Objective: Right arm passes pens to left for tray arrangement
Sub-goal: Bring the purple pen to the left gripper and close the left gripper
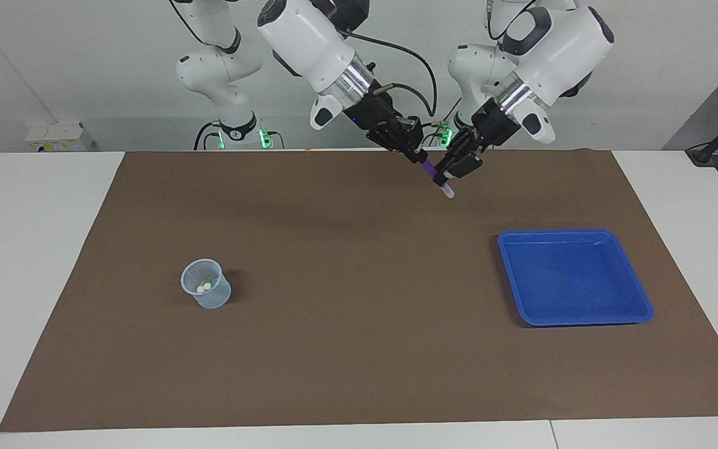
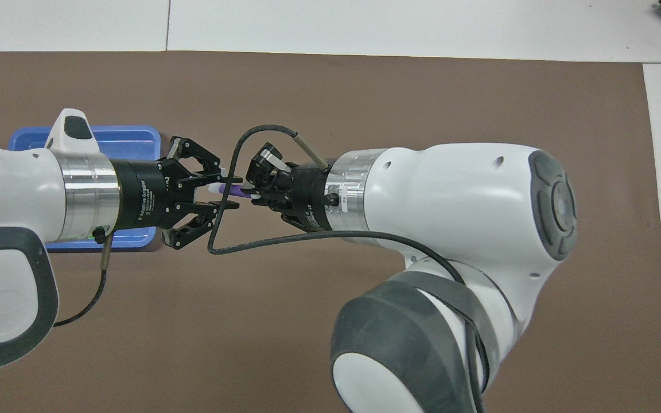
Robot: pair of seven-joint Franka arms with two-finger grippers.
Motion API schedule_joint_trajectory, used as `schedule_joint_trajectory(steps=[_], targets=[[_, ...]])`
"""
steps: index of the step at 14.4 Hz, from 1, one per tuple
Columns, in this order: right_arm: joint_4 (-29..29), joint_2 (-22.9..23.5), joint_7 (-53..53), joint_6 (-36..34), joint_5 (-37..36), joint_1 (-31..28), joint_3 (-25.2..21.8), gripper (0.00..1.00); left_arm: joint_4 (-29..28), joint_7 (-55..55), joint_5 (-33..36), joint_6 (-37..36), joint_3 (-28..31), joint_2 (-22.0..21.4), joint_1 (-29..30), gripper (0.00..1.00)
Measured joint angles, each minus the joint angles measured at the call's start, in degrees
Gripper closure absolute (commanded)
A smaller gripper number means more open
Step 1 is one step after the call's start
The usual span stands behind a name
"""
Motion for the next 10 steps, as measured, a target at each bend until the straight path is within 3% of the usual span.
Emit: schedule_joint_trajectory(steps=[1, 10], targets=[[0.0, 0.0, 0.0, 0.0, 0.0, 0.0, 0.0, 1.00, 0.0, -0.3, 0.0, 0.2, -0.1, 0.0, -0.4, 1.00], [-0.1, 0.0, 0.0, -0.2, 0.4, 0.2, 0.2, 1.00, 0.0, -0.6, -0.2, 1.1, 0.2, 0.1, -0.6, 1.00]])
